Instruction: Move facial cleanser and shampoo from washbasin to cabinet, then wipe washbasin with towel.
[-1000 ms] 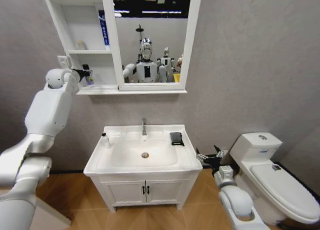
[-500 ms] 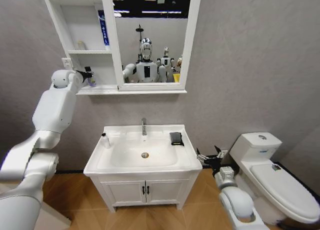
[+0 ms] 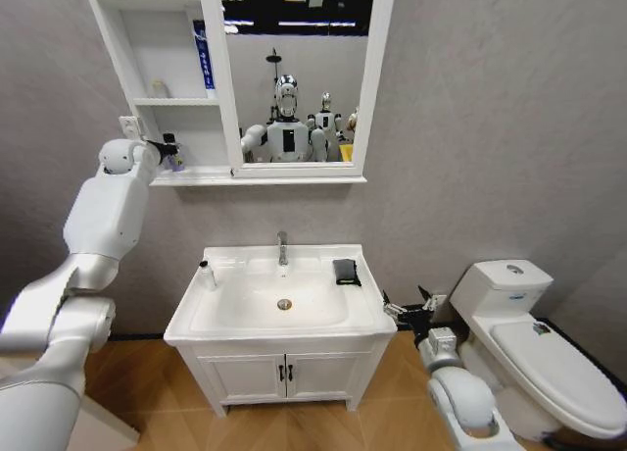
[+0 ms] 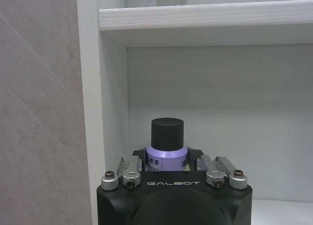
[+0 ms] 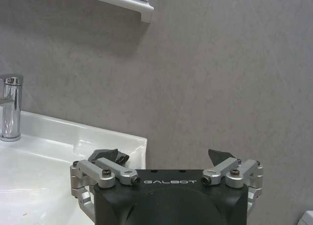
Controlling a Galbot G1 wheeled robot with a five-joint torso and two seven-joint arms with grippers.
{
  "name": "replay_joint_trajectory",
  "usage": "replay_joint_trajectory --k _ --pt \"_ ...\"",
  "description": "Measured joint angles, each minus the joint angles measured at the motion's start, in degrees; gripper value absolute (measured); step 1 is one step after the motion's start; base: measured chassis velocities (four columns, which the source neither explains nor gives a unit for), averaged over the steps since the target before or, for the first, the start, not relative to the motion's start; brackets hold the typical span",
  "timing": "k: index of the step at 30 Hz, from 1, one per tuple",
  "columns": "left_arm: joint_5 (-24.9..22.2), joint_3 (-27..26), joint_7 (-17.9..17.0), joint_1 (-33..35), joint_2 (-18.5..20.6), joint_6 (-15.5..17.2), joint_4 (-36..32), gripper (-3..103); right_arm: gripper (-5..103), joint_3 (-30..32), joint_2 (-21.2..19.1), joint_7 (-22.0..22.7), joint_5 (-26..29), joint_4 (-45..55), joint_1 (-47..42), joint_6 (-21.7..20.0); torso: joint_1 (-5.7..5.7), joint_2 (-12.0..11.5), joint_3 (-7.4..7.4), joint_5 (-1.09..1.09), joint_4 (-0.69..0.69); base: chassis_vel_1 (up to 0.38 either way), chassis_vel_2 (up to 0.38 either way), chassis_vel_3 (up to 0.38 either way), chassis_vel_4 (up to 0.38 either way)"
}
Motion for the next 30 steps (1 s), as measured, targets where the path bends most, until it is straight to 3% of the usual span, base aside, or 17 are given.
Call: replay_joint_trajectory --k 7,9,12,13,16,21,23,30 --pt "0.19 -0.09 -0.05 0.36 0.58 0.09 -0.58 40 100 0.02 0.02 -0.16 -0.24 -0.21 -0.19 0.21 0.00 0.00 0.00 0.00 0.02 0.000 0.000 0.000 0.000" --pt "0.20 -0.11 -0.09 0.39 0.57 0.12 -0.59 44 100 0.04 0.02 -0.16 -0.24 -0.25 -0.19 0.22 0.00 0.00 0.00 0.00 0.01 0.000 0.000 0.000 0.000" --pt "0.25 -0.17 -0.14 0.41 0.35 0.12 -0.52 60 100 0.03 -0.05 -0.19 -0.24 -0.45 -0.12 0.27 0.00 0.00 0.00 0.00 0.01 0.000 0.000 0.000 0.000" --pt "0.25 -0.17 -0.14 0.41 0.35 0.12 -0.52 60 100 0.03 -0.05 -0.19 -0.24 -0.45 -0.12 0.27 0.00 0.00 0.00 0.00 0.01 0.000 0.000 0.000 0.000" --pt "0.38 -0.34 -0.17 0.41 0.12 0.12 -0.37 76 100 -0.03 -0.14 -0.25 -0.21 -0.64 -0.08 0.38 0.00 0.00 0.00 0.00 0.00 0.000 0.000 0.000 0.000" --pt "0.34 -0.55 -0.16 0.44 0.09 0.12 -0.64 86 100 -0.04 -0.29 -0.31 -0.17 -0.82 -0.07 0.62 0.00 0.00 0.00 0.00 -0.03 0.000 0.000 0.000 0.000" --pt "-0.15 -1.03 -0.42 1.00 0.49 0.26 -2.07 97 100 -0.04 -0.39 -0.31 -0.07 -0.85 -0.03 0.67 0.01 0.00 0.00 0.00 -0.01 0.000 0.000 0.000 0.000" --pt "-3.02 -1.85 -1.96 3.71 3.45 1.84 -8.29 100 100 -0.44 -0.62 -0.31 0.05 -0.91 0.11 0.69 0.00 0.00 0.00 0.00 -0.02 0.000 0.000 0.000 0.000"
